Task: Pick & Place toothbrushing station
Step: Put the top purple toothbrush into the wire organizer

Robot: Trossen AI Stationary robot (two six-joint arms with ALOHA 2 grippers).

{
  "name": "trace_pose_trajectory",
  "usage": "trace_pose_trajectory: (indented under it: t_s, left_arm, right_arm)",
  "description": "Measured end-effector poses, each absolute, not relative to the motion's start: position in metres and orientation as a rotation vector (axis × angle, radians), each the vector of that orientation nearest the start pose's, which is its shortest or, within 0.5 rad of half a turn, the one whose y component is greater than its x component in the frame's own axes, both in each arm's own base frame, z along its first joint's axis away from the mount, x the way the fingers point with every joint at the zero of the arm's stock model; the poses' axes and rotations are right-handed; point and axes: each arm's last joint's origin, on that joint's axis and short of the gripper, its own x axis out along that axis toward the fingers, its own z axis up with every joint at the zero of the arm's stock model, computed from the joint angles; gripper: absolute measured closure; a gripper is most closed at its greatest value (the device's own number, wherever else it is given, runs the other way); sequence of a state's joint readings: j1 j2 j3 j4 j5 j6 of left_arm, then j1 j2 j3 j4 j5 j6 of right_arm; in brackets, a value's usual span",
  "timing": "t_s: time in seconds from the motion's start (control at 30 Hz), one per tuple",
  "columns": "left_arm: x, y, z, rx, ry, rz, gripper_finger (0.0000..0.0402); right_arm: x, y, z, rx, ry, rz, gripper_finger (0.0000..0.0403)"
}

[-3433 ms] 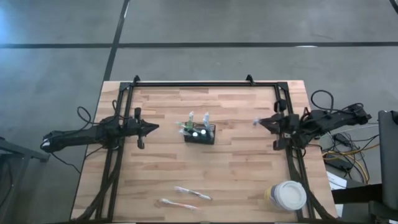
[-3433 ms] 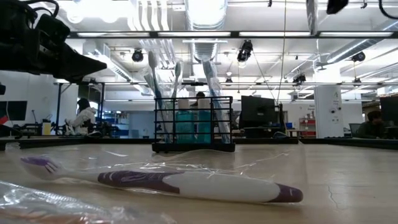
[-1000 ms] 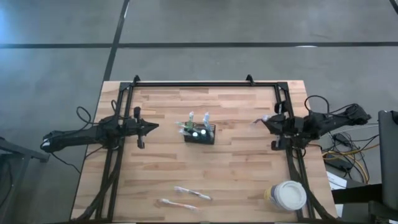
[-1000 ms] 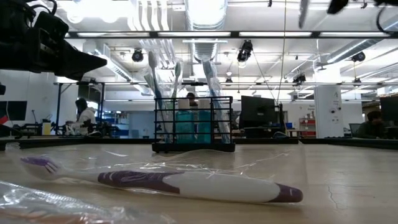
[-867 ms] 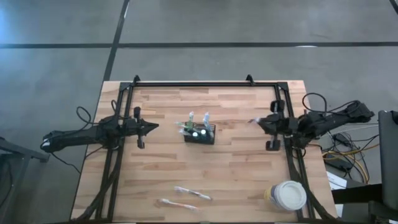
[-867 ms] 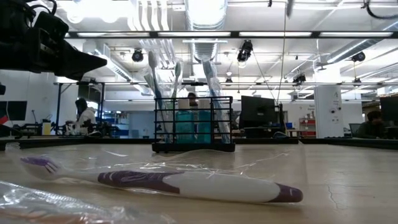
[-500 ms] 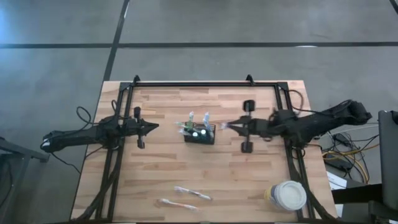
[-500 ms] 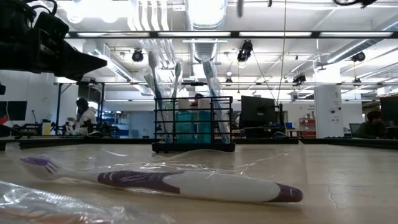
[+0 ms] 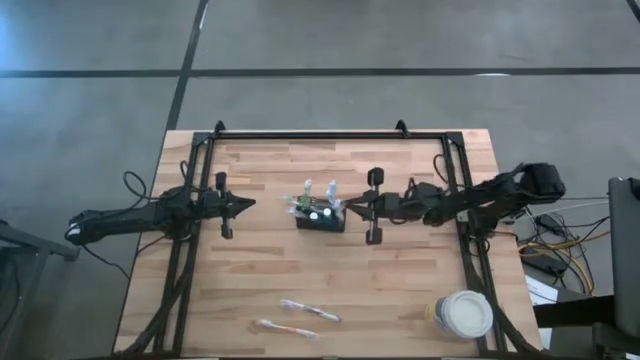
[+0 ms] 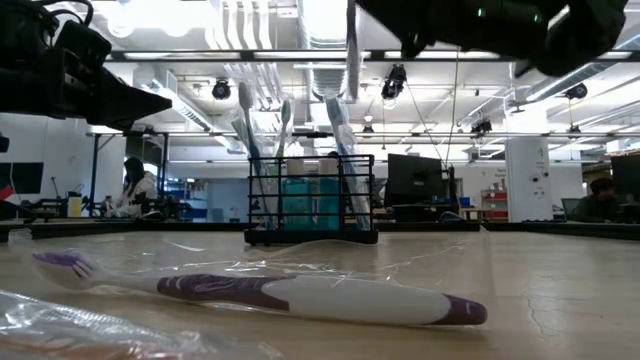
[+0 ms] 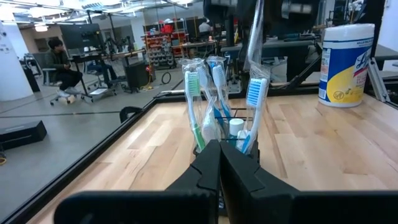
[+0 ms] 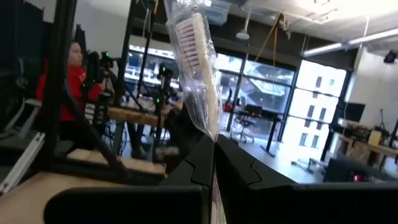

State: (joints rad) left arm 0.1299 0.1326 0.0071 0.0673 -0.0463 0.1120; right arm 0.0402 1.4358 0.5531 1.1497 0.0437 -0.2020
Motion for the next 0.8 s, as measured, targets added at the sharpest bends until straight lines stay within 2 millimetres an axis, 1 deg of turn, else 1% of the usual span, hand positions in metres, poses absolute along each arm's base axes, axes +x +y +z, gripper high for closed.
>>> trace_pose_trajectory:
  t_s: [0.23, 0.33, 0.43, 0.8]
  left_arm:
    - [0.104, 0.015, 0.162, 0.104, 0.065, 0.173, 0.0392]
    - [0.104, 0.015, 0.162, 0.104, 0.065, 0.173, 0.0392]
    - [0.104, 0.015, 0.162, 0.104, 0.064, 0.173, 0.0392]
    - [0.104, 0.015, 0.162, 0.104, 0.064, 0.174, 0.0392]
  right_arm:
    - [0.282, -0.002, 0.203, -0.126, -0.248, -0.063, 0.0395]
    - [0.283, -0.006, 0.193, -0.095, -0.263, -0.073, 0.0395]
    - [0.286, -0.007, 0.182, -0.071, -0.237, -0.075, 0.0395]
    - [0.293, -0.007, 0.161, -0.053, -0.169, -0.077, 0.0395]
